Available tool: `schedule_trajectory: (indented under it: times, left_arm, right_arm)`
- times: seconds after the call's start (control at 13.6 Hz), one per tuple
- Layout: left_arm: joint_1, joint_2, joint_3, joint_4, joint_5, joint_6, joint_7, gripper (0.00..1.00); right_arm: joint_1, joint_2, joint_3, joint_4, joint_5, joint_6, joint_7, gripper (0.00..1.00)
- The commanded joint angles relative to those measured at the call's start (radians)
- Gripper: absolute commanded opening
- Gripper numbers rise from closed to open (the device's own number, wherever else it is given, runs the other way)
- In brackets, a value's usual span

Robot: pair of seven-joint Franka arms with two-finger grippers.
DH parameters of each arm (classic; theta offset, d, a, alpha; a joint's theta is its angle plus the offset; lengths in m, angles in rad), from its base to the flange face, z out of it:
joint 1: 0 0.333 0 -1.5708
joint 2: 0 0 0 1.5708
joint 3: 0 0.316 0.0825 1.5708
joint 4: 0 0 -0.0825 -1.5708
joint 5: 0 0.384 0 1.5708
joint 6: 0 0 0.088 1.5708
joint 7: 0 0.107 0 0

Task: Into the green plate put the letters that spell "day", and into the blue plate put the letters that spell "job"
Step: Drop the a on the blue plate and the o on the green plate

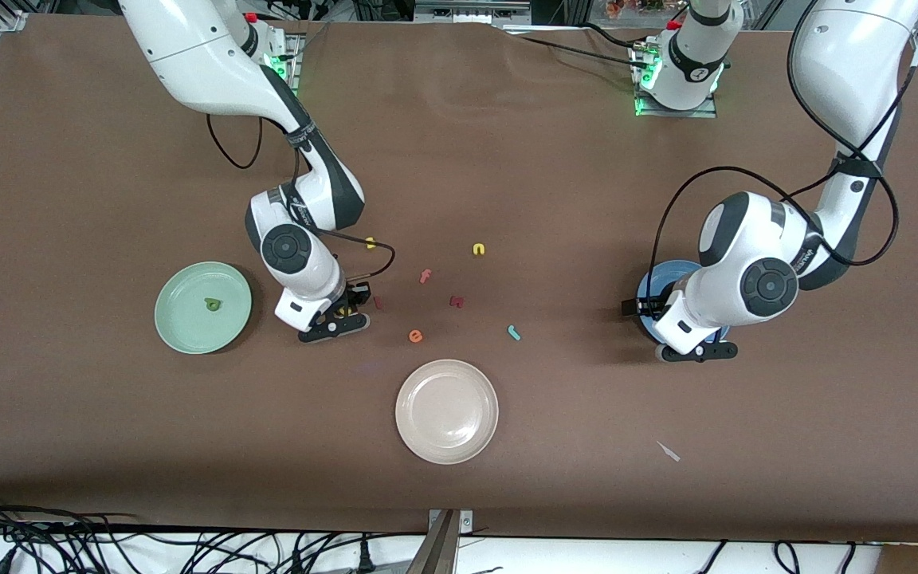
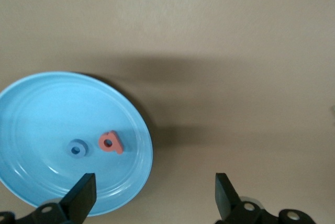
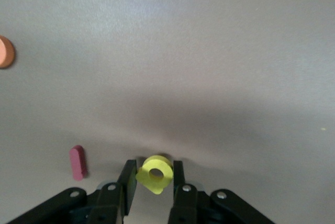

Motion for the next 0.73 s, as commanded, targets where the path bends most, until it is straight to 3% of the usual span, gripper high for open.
schedule_trajectory:
  times: [0.0, 0.15, 0.37, 0.66]
  left_arm:
    - [-0.024, -0.007, -0.007, 0.06, 0.038, -0.031, 0.0, 1.0]
    - [-0.04, 0.011, -0.004, 0.095, 0.038, -0.028, 0.003, 1.0]
    - [-0.117, 0.069, 0.004, 0.159, 0.065, -0.026, -0.003, 1.0]
    - [-0.181, 0.149, 0.007, 0.261, 0.065, -0.025, -0.116, 1.0]
  right_arm:
    - [-0.019, 0.0, -0.003, 0.077, 0.014, -0.111, -0.02, 0.24]
    - [-0.023, -0.029, -0.021, 0.069, 0.015, -0.14, -0.055, 0.24]
    - [-0.029, -0.082, -0.102, 0.048, 0.022, -0.229, -0.21, 0.23]
    - [-0.029, -0.156, -0.196, -0.056, 0.023, -0.219, -0.354, 0.23]
